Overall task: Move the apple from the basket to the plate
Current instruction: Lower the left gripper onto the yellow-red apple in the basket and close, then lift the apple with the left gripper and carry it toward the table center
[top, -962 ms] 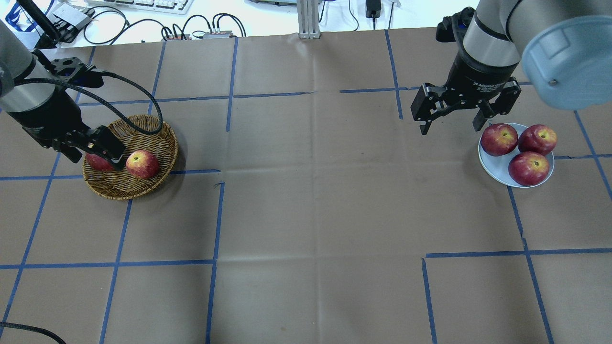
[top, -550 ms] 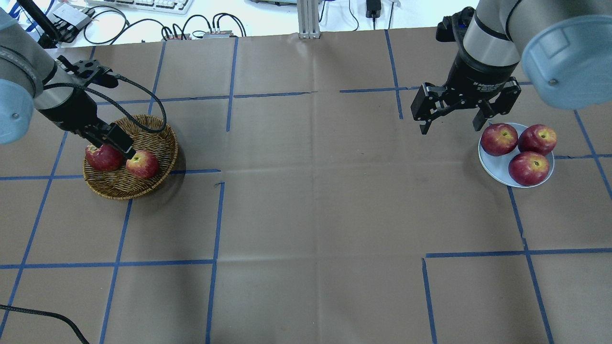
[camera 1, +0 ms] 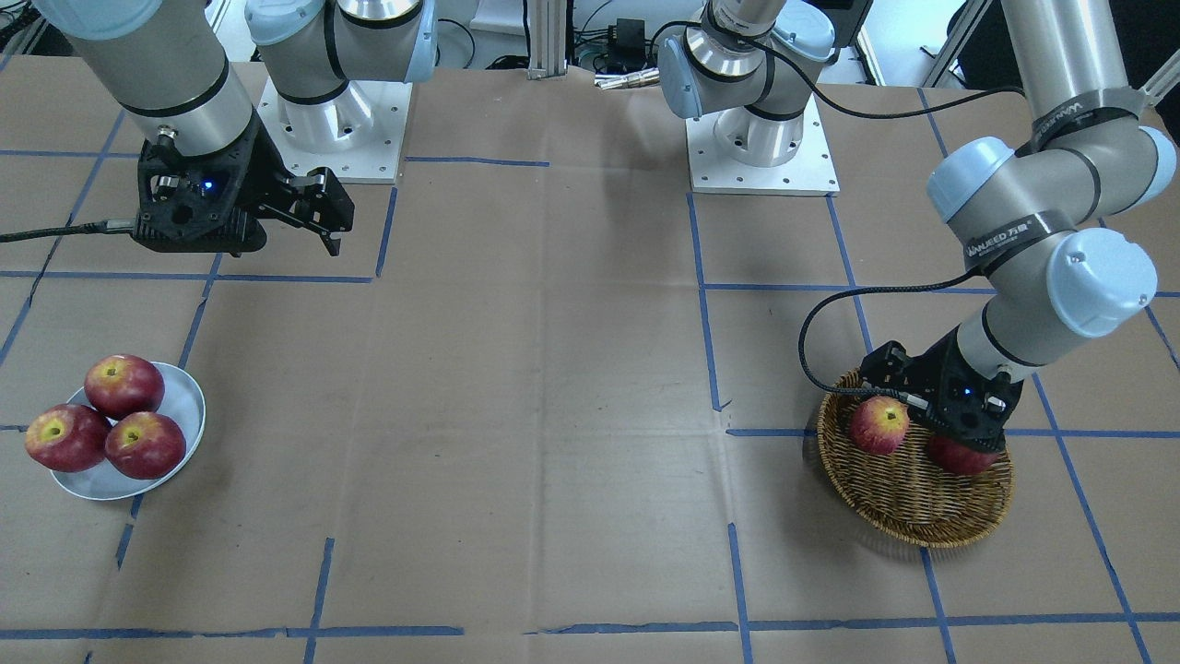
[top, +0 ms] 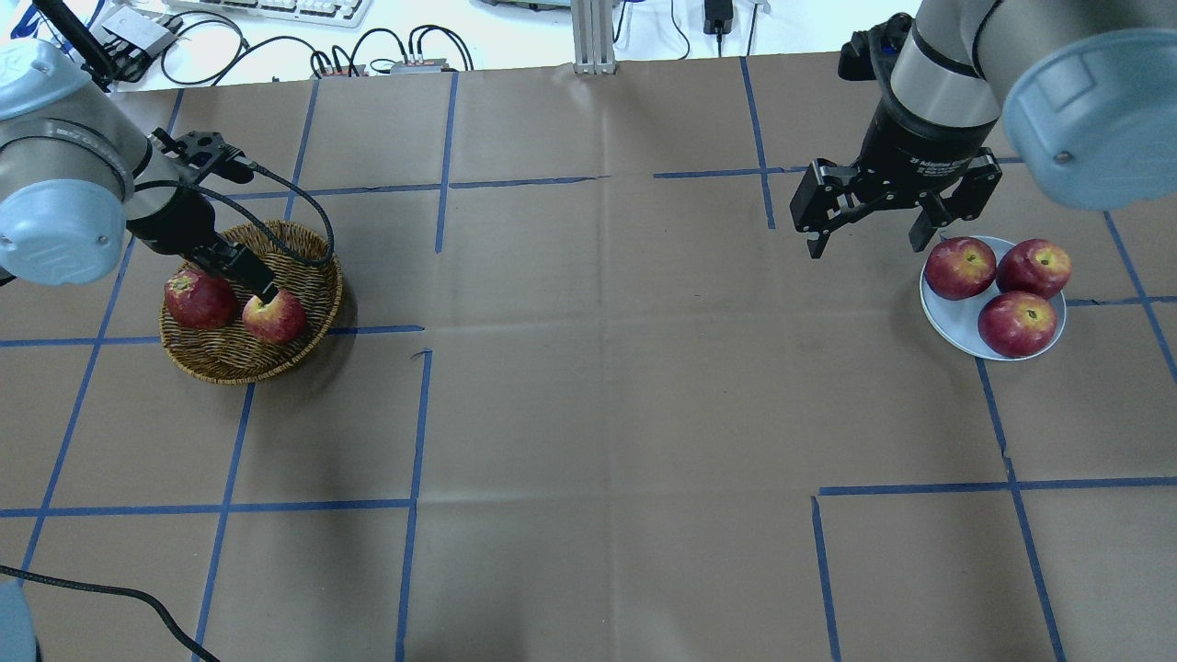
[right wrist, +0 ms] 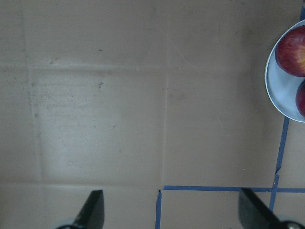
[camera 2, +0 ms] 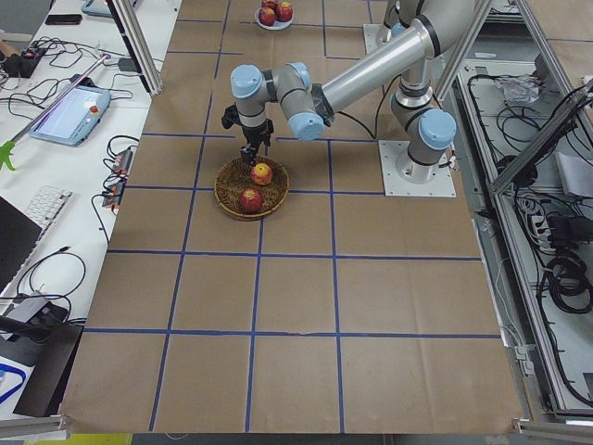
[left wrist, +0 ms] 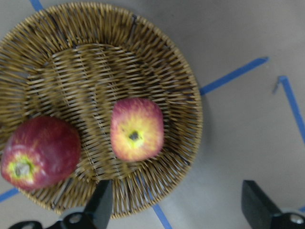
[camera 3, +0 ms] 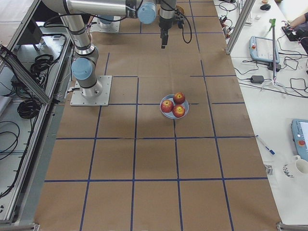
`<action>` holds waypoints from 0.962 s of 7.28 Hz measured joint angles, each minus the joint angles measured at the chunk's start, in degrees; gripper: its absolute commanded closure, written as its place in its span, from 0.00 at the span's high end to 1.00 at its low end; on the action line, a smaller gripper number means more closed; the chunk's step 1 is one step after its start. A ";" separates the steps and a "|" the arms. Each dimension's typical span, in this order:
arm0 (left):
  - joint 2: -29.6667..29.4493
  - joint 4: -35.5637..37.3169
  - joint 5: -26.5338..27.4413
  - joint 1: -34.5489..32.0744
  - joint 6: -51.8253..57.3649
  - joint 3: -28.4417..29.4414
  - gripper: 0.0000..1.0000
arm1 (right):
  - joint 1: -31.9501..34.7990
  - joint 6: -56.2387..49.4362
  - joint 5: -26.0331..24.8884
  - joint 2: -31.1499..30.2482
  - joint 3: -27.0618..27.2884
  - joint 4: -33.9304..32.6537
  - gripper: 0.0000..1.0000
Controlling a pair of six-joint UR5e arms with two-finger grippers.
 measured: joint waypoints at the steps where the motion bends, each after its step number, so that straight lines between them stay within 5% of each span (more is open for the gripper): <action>1: -1.56 0.49 0.10 0.04 -0.02 -0.18 0.98 | -0.01 -0.08 -0.04 0.09 -0.01 -0.02 1.00; 2: -2.50 0.53 0.17 0.12 -0.04 -0.80 0.96 | -0.16 -0.25 -0.06 0.27 -0.18 -0.06 1.00; 3: -3.21 0.78 0.19 0.17 -0.03 -1.72 0.80 | -0.37 -0.40 -0.07 0.51 -0.45 -0.28 1.00; 4: -3.86 0.97 0.18 0.19 0.03 -2.29 0.52 | -0.47 -0.50 -0.09 0.57 -0.61 -0.85 1.00; 5: -4.34 1.04 0.25 0.21 0.38 -2.47 0.39 | -0.49 -0.54 -0.12 0.58 -0.69 -1.40 1.00; 7: -4.17 1.07 0.49 0.10 1.29 -1.76 0.34 | -0.52 -0.56 -0.31 0.59 -0.73 -1.83 1.00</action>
